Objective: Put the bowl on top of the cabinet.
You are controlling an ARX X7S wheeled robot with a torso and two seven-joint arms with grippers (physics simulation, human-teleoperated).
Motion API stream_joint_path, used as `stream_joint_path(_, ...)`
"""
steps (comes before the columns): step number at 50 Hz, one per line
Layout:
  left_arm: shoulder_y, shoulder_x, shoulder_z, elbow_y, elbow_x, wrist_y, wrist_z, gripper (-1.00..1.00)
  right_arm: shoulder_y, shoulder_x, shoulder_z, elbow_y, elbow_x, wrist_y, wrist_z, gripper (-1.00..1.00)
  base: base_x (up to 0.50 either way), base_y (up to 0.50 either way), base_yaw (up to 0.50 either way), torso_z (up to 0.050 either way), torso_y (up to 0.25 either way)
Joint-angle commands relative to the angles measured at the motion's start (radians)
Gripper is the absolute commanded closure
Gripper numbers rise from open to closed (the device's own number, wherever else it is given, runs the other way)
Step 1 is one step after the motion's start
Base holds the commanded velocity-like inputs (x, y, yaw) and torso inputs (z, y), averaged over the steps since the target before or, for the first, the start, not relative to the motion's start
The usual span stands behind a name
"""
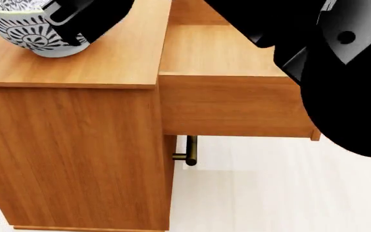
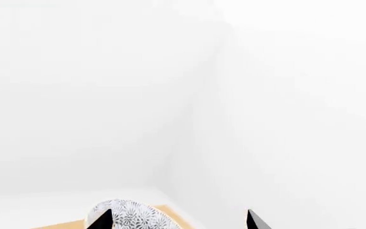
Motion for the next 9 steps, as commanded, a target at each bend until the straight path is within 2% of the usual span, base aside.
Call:
stream_joint_path(1, 0.0, -0.007, -0.004, -0.002, -0.004, 0.007, -0.006, -1.0, -0.116, 0.109, 0.108, -0.088, 0.061, -0.067, 0.043, -1.0, 0.0, 0.0, 0.0, 0.0, 0.0)
stream_joint_path(9, 0.005, -0.017, -0.011, 0.003, 0.004, 0.009, -0.026, -1.0, -0.271, 0.194, 0.178, -0.182, 0.07, -0.138, 0.048, -1.0, 0.0, 0.0, 0.0, 0.0, 0.0)
